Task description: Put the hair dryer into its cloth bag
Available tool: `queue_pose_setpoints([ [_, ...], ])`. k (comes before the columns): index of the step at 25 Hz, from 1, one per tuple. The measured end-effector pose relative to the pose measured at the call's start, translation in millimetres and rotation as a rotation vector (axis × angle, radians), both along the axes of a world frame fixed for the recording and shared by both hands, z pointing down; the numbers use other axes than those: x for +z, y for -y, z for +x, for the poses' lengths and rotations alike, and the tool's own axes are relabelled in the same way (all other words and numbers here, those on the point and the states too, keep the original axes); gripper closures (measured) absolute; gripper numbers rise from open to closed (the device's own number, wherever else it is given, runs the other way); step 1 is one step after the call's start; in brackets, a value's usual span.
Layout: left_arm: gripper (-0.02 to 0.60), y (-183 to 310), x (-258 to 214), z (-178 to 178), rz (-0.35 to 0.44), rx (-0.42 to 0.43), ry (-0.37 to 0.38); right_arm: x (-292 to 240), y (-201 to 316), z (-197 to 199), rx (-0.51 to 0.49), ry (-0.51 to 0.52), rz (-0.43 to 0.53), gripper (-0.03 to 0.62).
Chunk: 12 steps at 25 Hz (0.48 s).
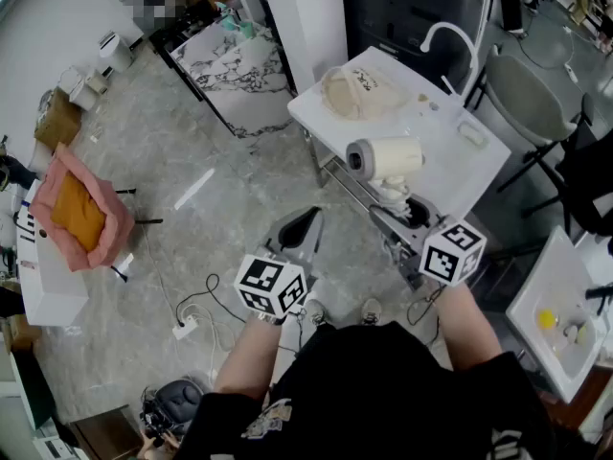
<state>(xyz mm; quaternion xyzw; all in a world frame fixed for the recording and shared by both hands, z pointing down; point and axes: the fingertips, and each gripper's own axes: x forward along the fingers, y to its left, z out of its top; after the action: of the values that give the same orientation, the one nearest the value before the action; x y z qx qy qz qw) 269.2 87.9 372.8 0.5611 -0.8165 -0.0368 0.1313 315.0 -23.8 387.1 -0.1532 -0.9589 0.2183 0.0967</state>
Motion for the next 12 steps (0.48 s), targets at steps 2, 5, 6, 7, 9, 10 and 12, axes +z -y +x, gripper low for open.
queue_pose_setpoints([
  [2,0.575,-1.4,0.9,-0.1,-0.001,-0.003,0.000,-1.0,-1.0,-0.3,-0.001,0.002,-0.001,0.355],
  [5,0.575,-2.2,0.5,0.8,0.000,-0.006,-0.001,-2.6,-1.6,0.3,-0.001,0.002,0.001,0.355],
  [6,0.575,-2.0,0.4,0.9,0.000,-0.006,-0.001,-2.5,-1.7,0.3,-0.002,0.003,0.004,0.355],
  [7,0.575,-1.7,0.7,0.6,0.000,-0.007,-0.001,-2.2,-1.7,0.0,-0.004,0.006,0.008,0.355],
  [9,0.575,-0.9,1.7,-0.3,-0.001,-0.008,0.001,-1.8,-1.8,-0.7,-0.006,0.015,0.023,0.355],
  [10,0.575,-0.8,2.0,-0.9,0.000,-0.009,0.001,-1.9,-2.0,-0.8,-0.007,0.019,0.031,0.353],
  [12,0.575,-2.4,2.4,-2.8,-0.001,-0.017,0.004,-1.8,-3.1,-0.7,-0.009,0.021,0.042,0.353],
])
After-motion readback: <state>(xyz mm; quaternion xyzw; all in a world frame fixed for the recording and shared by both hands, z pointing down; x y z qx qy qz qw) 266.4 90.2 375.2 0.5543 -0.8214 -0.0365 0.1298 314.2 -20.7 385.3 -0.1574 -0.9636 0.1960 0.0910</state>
